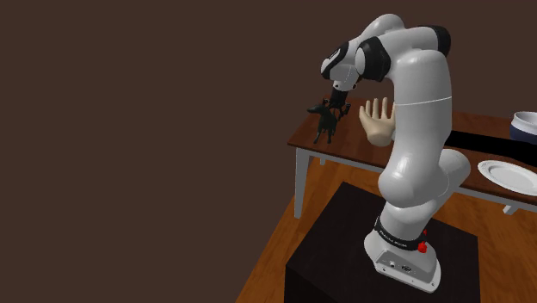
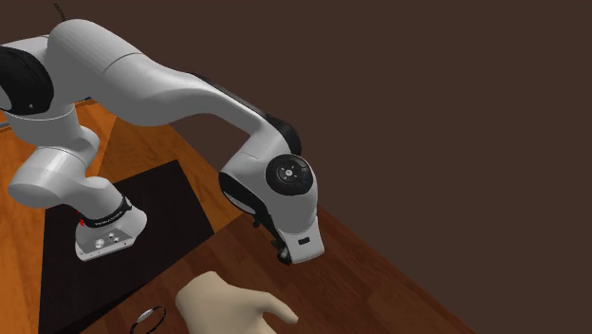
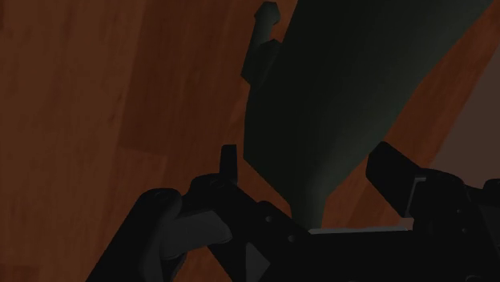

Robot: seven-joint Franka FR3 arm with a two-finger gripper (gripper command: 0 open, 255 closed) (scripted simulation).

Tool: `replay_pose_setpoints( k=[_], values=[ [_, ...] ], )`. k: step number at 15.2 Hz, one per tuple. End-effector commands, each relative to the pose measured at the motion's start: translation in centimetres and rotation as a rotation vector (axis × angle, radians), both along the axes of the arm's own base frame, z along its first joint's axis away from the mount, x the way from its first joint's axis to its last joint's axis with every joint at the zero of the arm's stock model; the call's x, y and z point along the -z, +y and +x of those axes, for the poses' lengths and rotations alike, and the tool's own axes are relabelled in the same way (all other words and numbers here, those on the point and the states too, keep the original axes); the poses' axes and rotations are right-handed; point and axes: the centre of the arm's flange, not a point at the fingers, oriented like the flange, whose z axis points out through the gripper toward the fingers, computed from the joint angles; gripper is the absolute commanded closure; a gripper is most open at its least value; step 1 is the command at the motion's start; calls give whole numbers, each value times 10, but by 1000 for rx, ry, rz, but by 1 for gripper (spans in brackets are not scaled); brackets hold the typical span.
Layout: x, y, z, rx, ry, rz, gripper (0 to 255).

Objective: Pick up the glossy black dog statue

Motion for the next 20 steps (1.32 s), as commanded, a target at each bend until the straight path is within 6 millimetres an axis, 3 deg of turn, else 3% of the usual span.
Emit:
replay_pose_setpoints(
  k=[1, 3, 18, 20],
  values=[
    [1, 1, 0, -1, 2, 2, 255],
    [1, 1, 0, -1, 2, 2, 255],
    [-78, 1, 0, -1, 2, 2, 255],
    [-79, 1, 0, -1, 2, 2, 255]
  ],
)
